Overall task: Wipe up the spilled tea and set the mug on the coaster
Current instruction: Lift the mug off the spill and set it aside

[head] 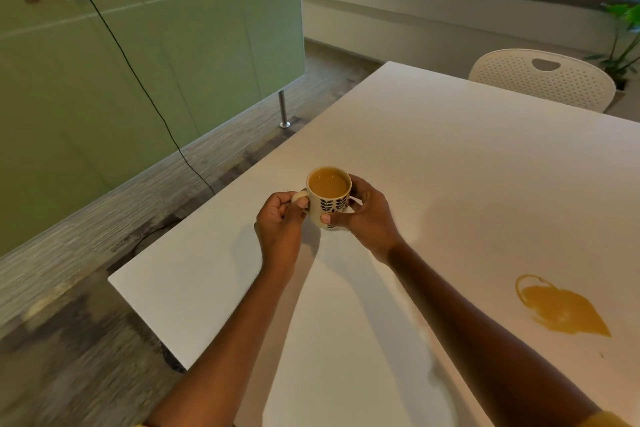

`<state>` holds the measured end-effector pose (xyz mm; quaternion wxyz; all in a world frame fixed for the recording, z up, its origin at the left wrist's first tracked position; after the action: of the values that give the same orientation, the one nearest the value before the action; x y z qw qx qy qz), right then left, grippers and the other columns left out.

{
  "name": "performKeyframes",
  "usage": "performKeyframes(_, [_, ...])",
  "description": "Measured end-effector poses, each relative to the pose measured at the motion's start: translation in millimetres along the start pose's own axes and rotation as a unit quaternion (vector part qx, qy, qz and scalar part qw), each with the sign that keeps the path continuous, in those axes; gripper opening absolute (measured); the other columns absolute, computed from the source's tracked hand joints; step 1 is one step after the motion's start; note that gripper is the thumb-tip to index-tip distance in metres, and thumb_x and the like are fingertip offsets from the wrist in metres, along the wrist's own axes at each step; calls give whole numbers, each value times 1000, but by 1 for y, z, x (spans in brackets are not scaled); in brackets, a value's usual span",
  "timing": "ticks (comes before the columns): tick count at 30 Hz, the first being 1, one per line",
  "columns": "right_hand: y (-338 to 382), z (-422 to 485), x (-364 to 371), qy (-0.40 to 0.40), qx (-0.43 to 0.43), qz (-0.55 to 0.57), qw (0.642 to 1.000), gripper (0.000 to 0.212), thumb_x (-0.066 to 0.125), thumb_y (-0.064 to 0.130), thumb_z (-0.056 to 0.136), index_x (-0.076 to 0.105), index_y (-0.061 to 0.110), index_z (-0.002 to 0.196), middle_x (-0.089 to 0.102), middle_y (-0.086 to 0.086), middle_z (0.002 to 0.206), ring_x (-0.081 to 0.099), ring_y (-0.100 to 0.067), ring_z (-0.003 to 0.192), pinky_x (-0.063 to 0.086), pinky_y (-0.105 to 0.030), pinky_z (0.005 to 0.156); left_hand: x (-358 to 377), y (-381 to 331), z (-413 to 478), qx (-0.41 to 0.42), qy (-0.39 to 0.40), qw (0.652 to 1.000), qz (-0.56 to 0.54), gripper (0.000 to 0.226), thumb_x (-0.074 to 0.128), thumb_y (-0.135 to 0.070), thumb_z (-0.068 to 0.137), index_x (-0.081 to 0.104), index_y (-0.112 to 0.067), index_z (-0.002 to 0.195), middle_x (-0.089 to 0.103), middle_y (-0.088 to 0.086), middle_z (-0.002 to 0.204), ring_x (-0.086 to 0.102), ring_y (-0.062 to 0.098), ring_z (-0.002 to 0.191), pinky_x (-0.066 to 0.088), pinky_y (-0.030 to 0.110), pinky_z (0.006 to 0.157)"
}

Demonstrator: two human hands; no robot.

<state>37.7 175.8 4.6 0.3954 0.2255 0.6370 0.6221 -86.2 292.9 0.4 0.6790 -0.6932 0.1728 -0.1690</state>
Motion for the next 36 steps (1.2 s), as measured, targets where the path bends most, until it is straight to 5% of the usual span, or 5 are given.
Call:
performKeyframes(11, [-10,9,23,21,15,5,1000,84,100,11,72,61,18,145,70,-1,140,66,-23,129,59,-46,108,-15,16,10,-3,-16,1000,14,11,79,-20,101,77,-16,111,83,10,113,78,32,109,66,53,99])
performKeyframes(36, [-24,14,28,47,14,-11,999,84,101,15,70,60,21,143,68,5,135,64,-17,125,54,-20,94,-18,33,11,-22,-26,999,10,14,77,-19,102,77,-12,114,83,11,114,79,34,109,66,59,99])
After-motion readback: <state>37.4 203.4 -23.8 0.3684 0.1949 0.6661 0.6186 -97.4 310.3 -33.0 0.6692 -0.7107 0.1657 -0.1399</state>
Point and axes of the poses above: each hand's wrist, its own z-axis towards the middle knuckle, its own x-axis out of the palm, y = z × x, the point moved 1 cm from there along z, towards the middle knuckle
